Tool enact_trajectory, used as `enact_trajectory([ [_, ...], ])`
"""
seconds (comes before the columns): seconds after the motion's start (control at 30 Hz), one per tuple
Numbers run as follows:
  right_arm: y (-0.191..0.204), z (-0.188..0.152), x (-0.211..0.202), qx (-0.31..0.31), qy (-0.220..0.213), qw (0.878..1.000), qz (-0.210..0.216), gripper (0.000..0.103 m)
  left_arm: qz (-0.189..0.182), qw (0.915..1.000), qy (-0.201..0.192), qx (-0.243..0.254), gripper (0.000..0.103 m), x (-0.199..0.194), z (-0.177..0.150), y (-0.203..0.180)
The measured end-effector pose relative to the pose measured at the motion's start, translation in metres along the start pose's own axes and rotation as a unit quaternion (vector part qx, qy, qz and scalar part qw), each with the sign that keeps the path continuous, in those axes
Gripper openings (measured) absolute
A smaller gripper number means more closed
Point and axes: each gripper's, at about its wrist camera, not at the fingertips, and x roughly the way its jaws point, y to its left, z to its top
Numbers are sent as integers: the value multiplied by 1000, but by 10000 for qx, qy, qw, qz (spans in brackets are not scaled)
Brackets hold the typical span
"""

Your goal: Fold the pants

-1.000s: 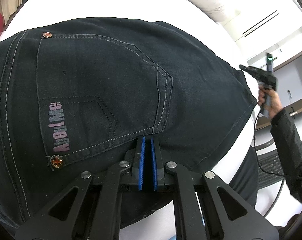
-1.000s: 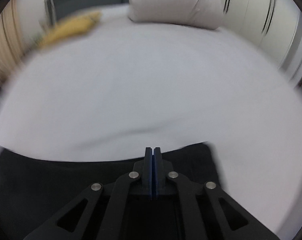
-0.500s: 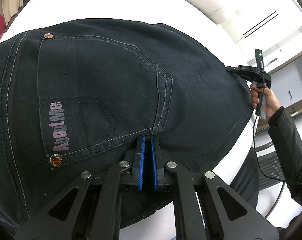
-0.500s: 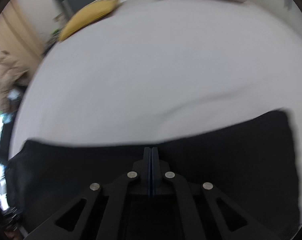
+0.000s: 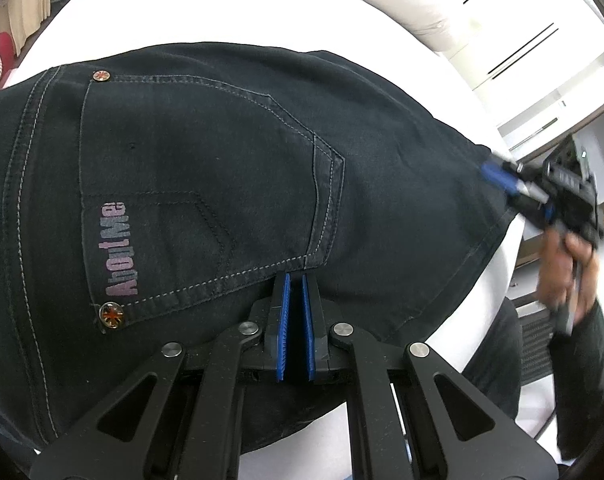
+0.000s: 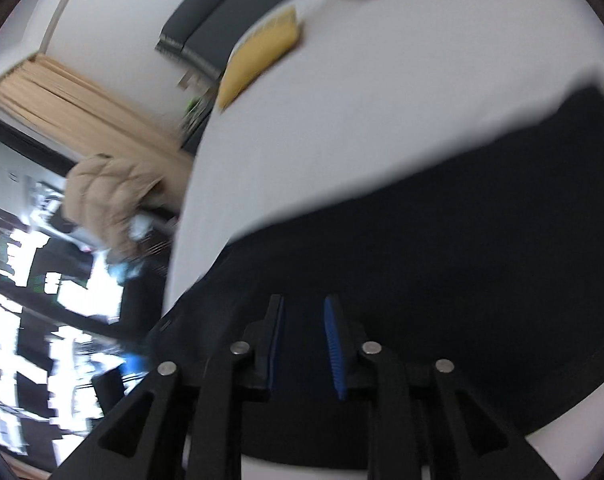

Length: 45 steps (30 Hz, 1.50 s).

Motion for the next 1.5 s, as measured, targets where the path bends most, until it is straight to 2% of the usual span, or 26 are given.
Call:
enact_trajectory([
  [0.03,-1,-9,14,60,180,9998,117,24,31,10000,2,40,6,0,-1,-2],
  [0.07,-4,-19,26,97,332,9994,59,24,56,10000,6,72,6,-1,-2,-3],
  [0.1,-13,-27,36,224,445,9986,-168,17,66,9999,6,90,6,-2,-3,-4],
  [0.13,-20,-29,37,347,438,9983,-187,10,73,9999,4,100,6,-3,-4,-4],
  [0.17,-33,-32,32,473,339,9982,-124,2,70,9999,-5,92,6,-5,-6,-3],
  [0.27,-65,-26,-5,946,-135,9946,-392,0,28,10000,-64,52,6,-10,-13,-1],
  [0.3,-78,-23,-30,1091,-436,9911,-629,0,18,10000,-82,39,6,-11,-14,0],
  [0.33,-92,-23,-56,1237,-673,9868,-799,3,7,9999,-104,23,6,-13,-15,2],
  [0.37,-97,-24,-70,1363,-860,9824,-940,15,0,9999,-118,12,6,-14,-17,2],
  [0.4,-98,-28,-91,1436,-1044,9788,-1019,37,-4,9999,-129,6,6,-14,-18,2],
  [0.47,-88,-39,-114,1346,-1253,9796,-812,59,3,9999,-146,5,6,-14,-19,3],
  [0.53,-65,-56,-118,1211,-1223,9846,-310,62,15,9999,-148,-1,6,-14,-20,4],
  [0.6,-45,-75,-103,1219,-897,9882,228,62,19,9999,-146,-7,6,-16,-22,6],
  [0.7,-46,-98,-79,1692,-498,9817,720,62,51,9999,-128,16,6,-17,-20,3],
  [0.8,-54,-109,-61,2046,-256,9753,794,62,53,9999,-129,8,6,-15,-19,0],
  [0.87,-49,-100,-41,2178,-184,9722,842,62,38,9999,-140,-23,6,-14,-18,-1],
  [0.93,-49,-108,-28,2324,-147,9682,916,62,33,9999,-146,-29,6,-13,-18,-1],
  [1.07,-52,-104,-28,2447,-27,9656,886,59,26,9999,-134,-25,6,-15,-17,1],
  [1.23,-37,-100,-11,2560,76,9627,869,57,28,9999,-145,-18,6,-16,-17,3],
  [1.33,-38,-99,-4,2719,171,9581,880,46,29,9999,-141,-16,6,-16,-17,3],
  [1.4,-39,-98,3,2760,227,9570,862,29,31,9999,-138,-11,6,-16,-18,3],
  [1.43,-40,-98,5,2767,252,9568,862,24,30,9999,-136,-7,6,-16,-18,3],
  [1.5,-45,-100,10,2857,293,9543,826,6,28,9999,-136,-5,6,-16,-18,3],
])
